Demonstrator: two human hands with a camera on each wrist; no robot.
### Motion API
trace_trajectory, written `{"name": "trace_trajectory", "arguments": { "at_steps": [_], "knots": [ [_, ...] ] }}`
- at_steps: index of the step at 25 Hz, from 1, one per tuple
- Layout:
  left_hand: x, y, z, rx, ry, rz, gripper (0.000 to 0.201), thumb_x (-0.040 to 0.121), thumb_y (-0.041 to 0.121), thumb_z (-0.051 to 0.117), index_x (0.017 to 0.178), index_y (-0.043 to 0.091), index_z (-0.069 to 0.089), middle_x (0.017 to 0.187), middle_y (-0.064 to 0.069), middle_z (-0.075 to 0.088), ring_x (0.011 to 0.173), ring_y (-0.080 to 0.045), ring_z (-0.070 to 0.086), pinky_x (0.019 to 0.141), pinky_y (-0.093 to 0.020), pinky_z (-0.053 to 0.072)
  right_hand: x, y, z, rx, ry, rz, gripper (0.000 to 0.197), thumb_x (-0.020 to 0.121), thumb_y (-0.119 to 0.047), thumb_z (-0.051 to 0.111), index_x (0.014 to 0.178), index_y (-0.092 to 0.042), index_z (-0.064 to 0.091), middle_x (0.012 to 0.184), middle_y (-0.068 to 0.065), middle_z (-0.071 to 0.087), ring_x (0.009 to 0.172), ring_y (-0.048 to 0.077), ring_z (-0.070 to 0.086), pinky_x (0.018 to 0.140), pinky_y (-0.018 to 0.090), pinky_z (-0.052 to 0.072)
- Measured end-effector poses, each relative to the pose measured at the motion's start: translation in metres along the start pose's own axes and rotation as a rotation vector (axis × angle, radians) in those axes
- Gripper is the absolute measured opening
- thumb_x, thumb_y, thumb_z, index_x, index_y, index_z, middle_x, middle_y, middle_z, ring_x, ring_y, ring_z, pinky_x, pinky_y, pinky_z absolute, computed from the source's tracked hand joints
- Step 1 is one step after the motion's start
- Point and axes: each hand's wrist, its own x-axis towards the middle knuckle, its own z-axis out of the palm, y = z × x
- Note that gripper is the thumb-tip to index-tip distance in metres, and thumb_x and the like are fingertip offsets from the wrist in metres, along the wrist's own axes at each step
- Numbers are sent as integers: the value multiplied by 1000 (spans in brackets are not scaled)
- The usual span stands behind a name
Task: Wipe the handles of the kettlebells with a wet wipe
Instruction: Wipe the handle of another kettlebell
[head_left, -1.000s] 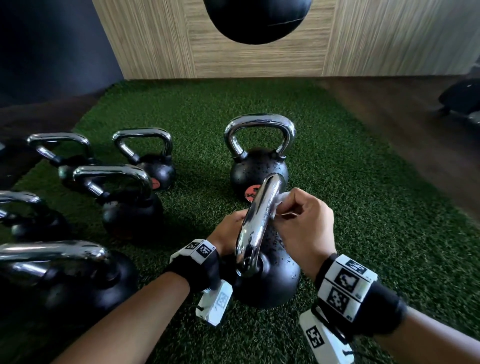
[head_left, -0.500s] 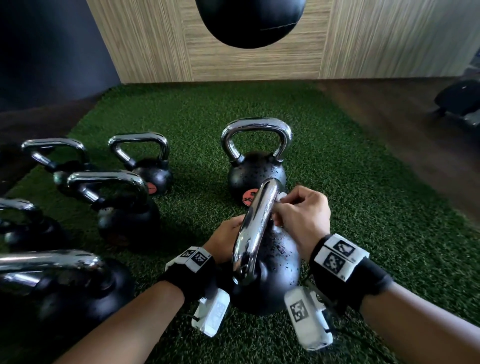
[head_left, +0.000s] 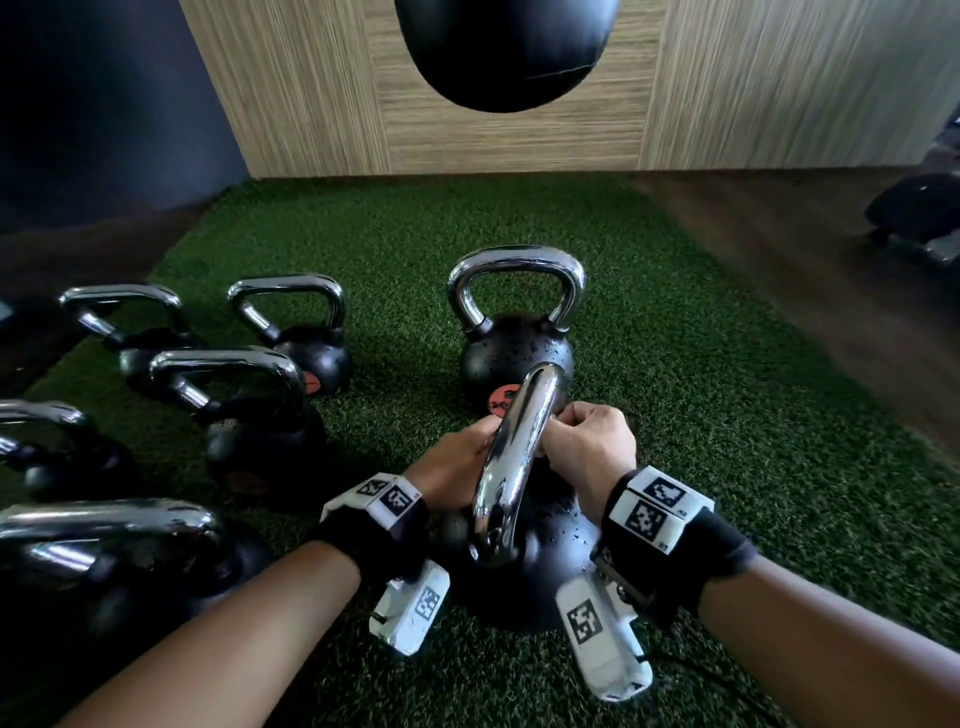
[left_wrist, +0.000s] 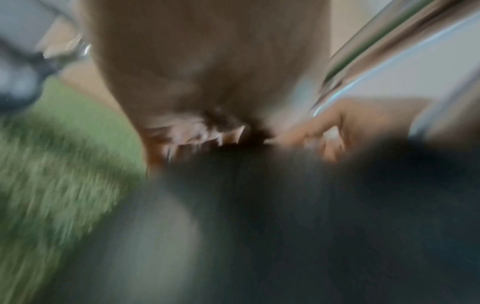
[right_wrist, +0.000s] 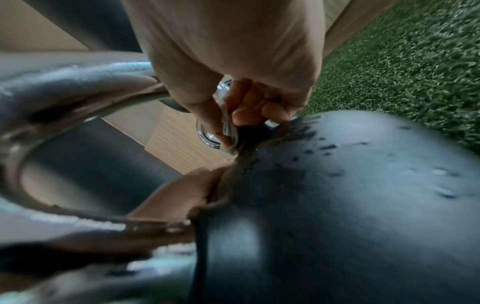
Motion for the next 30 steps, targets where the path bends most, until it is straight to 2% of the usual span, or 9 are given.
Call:
{"name": "trace_trajectory", "arguments": {
  "at_steps": [2,4,6,9,12,15,20,25,30],
  "knots": [
    [-2,9,-19,-27,63,-111,23,103,28,51,118,20,67,122,-7,72,110,-29,68,89,-34,52,-5,6,-13,-54,-15,-24,23,59,-27,77,60,-16,57,64,9,68,58,17,57,57,35,56],
    [-13,23,-44,-32,90,-89,42,102,53,43,105,22,71,114,-3,75,103,-25,70,92,-34,53,-8,10,-33,-130,-47,-147,28,72,-30,82,71,-15,58,71,2,68,54,8,58,49,25,51],
    [-27,37,-62,-26,60,-42,79,84,86,38,100,16,73,102,-1,76,97,-22,71,95,-41,52,-5,5,-56,-282,-75,-375,27,80,-31,80,94,-22,59,74,-3,68,57,5,59,50,19,49],
    [-57,66,-66,276,24,6,94,53,106,42,109,35,67,87,25,59,81,-2,60,74,-29,47,9,-21,-76,-479,-208,-675,55,83,-17,73,131,-37,55,68,-15,63,53,-3,58,51,11,44],
    [-72,91,-49,543,77,71,61,55,82,69,89,33,56,84,16,66,76,-7,65,55,-20,41,21,-45,-72,-652,-404,-863,58,88,-17,68,141,-37,54,96,-16,71,72,-10,63,68,5,49],
    [-68,101,-47,535,83,6,47,58,49,80,92,24,60,87,4,70,79,-19,68,59,-27,50,21,-56,-67,-697,-445,-905,39,90,-24,58,124,-39,66,117,-6,73,100,14,69,90,33,56],
    [-55,96,-70,527,-90,66,53,58,35,89,104,27,64,91,14,70,83,-5,66,68,-17,50,20,-60,-82,-862,-437,-952,4,86,-29,60,84,-28,63,78,-8,67,75,15,67,61,25,47],
    [-34,102,-102,559,-351,188,73,63,17,90,127,35,59,81,23,65,73,13,59,62,-6,41,3,-46,-107,-941,-411,-919,18,83,-35,52,67,-30,45,62,-10,52,55,7,52,56,24,44],
    [-17,98,-107,688,-412,340,63,71,25,88,123,35,56,90,14,66,77,4,60,62,-12,44,-19,-36,-123,-869,-386,-886,20,83,-46,55,84,-27,61,71,-8,65,63,8,63,60,29,55]
  ]
}}
